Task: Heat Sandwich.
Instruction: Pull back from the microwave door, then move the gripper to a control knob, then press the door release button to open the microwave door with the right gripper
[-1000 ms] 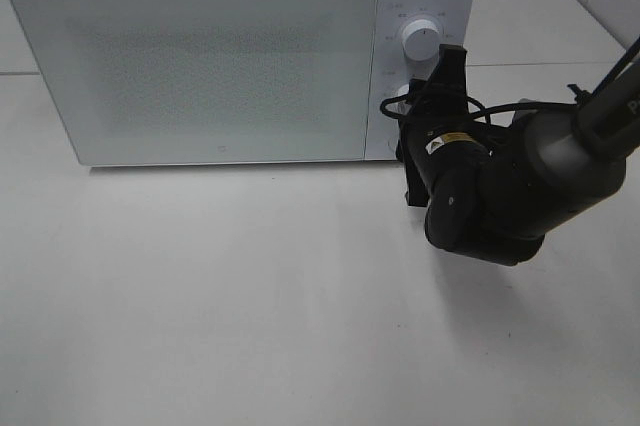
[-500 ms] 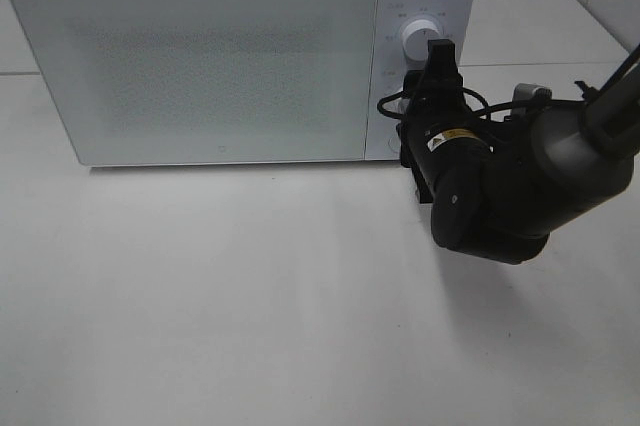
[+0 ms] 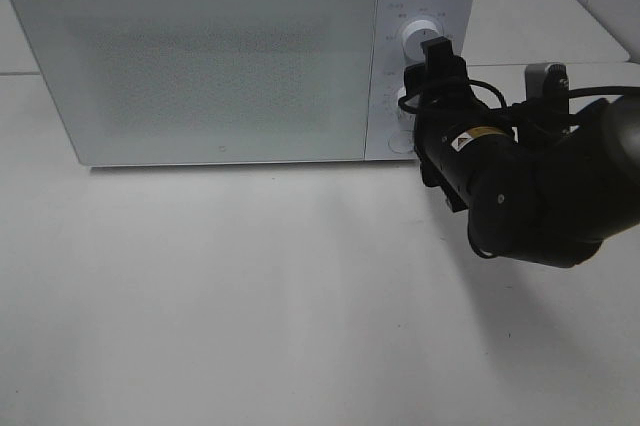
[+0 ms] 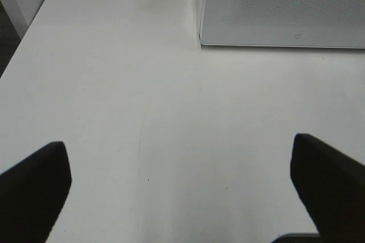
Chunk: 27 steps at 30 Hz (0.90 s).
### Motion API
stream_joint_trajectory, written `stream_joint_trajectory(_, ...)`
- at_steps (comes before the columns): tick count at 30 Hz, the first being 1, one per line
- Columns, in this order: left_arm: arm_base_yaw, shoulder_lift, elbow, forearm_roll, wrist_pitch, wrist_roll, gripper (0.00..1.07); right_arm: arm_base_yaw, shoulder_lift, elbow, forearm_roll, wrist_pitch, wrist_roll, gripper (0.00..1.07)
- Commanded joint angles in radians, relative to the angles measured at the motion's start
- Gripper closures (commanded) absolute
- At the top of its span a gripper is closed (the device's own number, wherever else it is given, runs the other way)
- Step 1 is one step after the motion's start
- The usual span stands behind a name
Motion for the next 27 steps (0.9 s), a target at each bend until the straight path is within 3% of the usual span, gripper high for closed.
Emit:
stream_joint_trajectory(1, 0.003, -0.016, 0.004, -0.001, -0.012, -0.005, 0.09, 0.002, -0.041, 0.022, -0.037, 0.056, -0.076, 0.32)
stream_joint_trajectory(13, 0.003, -0.016, 0.004, -0.001, -0.012, -0.005, 0.09, -0.001, -0.217, 0.043, -0.09, 0.432, -0.565, 0.32)
stream_joint_trajectory(19, 0.003, -0.016, 0.004, -0.001, -0.012, -0.005, 0.09, -0.047, -0.312, 0.042, -0.103, 0.628, -0.819, 0.32)
stream_joint_trajectory(27, 0.003, -0.016, 0.004, -0.001, -0.012, -0.005, 0.09, -0.125, -0.405, 0.042, -0.249, 0.893, -0.919, 0.32)
